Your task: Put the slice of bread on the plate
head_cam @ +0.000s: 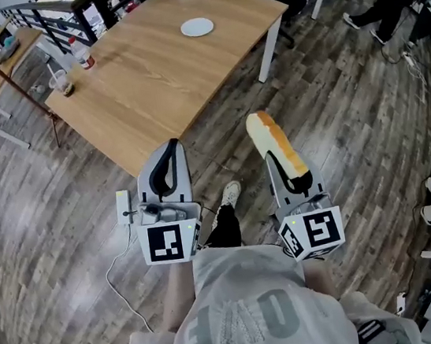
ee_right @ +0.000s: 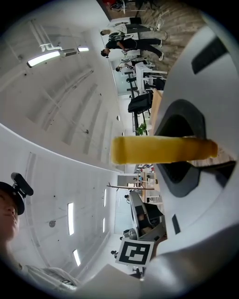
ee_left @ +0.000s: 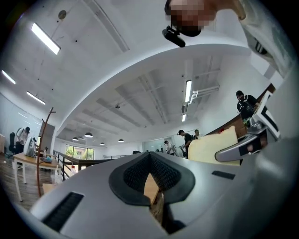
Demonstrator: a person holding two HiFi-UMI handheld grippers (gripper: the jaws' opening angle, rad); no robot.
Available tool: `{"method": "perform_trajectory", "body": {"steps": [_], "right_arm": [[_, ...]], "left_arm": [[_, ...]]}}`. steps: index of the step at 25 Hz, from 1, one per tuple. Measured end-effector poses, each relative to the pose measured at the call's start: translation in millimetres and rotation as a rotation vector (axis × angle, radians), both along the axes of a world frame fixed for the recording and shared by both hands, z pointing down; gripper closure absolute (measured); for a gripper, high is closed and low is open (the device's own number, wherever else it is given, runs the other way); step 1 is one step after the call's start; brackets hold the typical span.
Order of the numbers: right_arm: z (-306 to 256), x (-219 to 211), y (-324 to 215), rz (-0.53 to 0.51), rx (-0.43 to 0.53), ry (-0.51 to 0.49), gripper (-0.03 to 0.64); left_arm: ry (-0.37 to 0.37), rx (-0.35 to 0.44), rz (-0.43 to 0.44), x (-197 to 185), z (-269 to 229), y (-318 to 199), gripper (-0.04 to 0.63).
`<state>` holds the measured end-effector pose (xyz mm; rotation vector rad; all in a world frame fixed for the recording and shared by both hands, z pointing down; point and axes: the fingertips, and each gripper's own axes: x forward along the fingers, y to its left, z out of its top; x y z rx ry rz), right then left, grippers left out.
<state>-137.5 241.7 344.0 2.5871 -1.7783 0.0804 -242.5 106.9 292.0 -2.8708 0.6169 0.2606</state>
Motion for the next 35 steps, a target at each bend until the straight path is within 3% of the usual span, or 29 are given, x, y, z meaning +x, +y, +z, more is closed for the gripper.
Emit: {"method": "perform_trajectory", "body": {"steps": [3, 7, 14, 24, 35], "right_arm": [[-2, 25, -23, 0.003, -0.014, -0.001, 0.526], [4, 62, -62, 0.018, -0.053, -0.004, 0.526], [-9, 113, -126, 0.012, -0.057, -0.006, 0.526], [-4, 184, -207, 0.022, -0.045, -0.056, 0.526], [1, 244, -228, 0.044, -0.051, -0.097, 0.526]], "left_arm": [[-0.008, -0.005, 0.023, 25, -2, -22, 0.588], [-0.074, -0.026, 0.005, 60, 12, -64, 0.588], [-0.043, -0.039, 0.003, 120, -8, -131, 0.588], [-0.101, -0.032, 0.036, 188, -8, -205, 0.588], [-0.097, -0.063, 0.069, 255, 0, -232, 0.588]]}}
